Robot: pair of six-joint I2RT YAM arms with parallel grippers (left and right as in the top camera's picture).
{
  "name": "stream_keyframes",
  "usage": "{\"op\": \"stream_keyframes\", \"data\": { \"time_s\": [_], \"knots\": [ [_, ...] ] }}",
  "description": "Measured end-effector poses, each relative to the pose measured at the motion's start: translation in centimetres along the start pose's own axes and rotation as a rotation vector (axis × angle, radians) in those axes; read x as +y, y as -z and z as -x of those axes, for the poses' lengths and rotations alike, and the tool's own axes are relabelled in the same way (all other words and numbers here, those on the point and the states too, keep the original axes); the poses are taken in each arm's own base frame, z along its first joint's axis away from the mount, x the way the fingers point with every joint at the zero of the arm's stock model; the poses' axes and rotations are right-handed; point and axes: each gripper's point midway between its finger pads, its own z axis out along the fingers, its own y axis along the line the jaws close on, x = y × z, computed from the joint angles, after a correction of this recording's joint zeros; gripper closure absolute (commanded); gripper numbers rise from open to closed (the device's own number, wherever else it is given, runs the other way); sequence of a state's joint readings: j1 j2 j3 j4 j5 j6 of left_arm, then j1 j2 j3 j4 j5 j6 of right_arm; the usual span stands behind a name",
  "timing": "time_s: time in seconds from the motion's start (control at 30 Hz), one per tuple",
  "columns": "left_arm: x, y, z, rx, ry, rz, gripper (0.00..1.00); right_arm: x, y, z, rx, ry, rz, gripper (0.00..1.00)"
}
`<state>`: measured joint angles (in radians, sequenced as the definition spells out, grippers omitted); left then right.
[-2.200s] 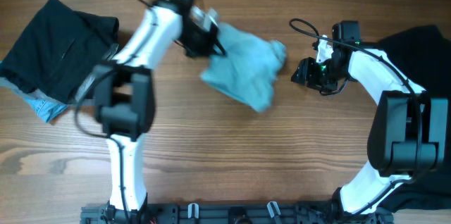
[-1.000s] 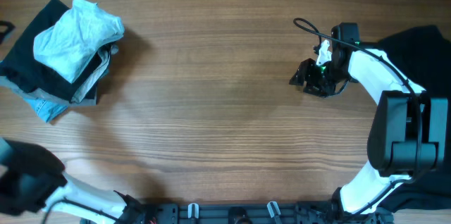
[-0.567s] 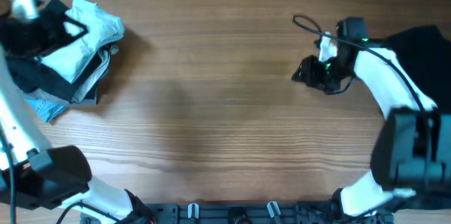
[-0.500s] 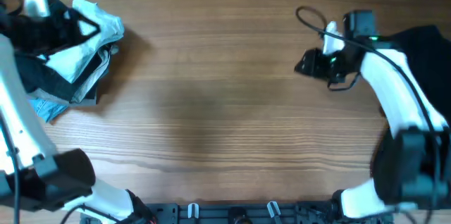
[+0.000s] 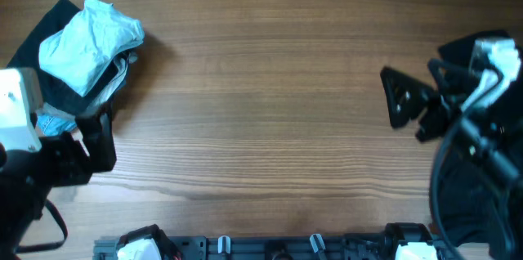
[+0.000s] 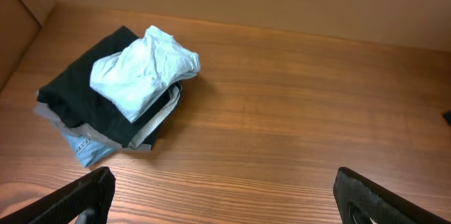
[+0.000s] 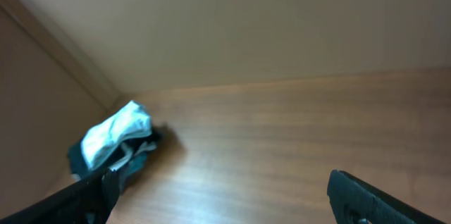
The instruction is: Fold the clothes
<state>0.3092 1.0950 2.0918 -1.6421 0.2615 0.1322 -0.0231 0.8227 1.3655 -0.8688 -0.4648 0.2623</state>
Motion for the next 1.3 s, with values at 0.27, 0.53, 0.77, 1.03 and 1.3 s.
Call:
{"op": "stream_keyframes", "data": {
  "time_s": [0.27, 0.53, 0.77, 1.03, 1.3],
  "knots": [
    [-0.2, 1.4, -0.5, -0.033, -0.005, 0.012, 0.00, 0.1, 1.8, -3.7, 0.108, -0.173, -0.029, 0.00],
    [-0.1, 1.0, -0.4, -0.023, -0.003, 0.012, 0.00, 0.0, 1.8, -4.2, 0.124, -0.362, -0.046, 0.00],
    [0.6, -1.7, 0.1, 0.053, 0.017, 0.007, 0.00, -0.2, 2.0, -5.1, 0.126, -0.564, -0.062, 0.00],
    [0.9, -2.5, 0.1, 0.078, 0.024, 0.006, 0.00, -6.7, 5.3, -6.7, -0.145, -0.544, -0.388, 0.00],
    [0.9, -2.4, 0.1, 0.076, 0.023, 0.007, 0.00, -11.9, 1.0, -8.1, -0.400, -0.178, -0.411, 0.00]
  ]
}}
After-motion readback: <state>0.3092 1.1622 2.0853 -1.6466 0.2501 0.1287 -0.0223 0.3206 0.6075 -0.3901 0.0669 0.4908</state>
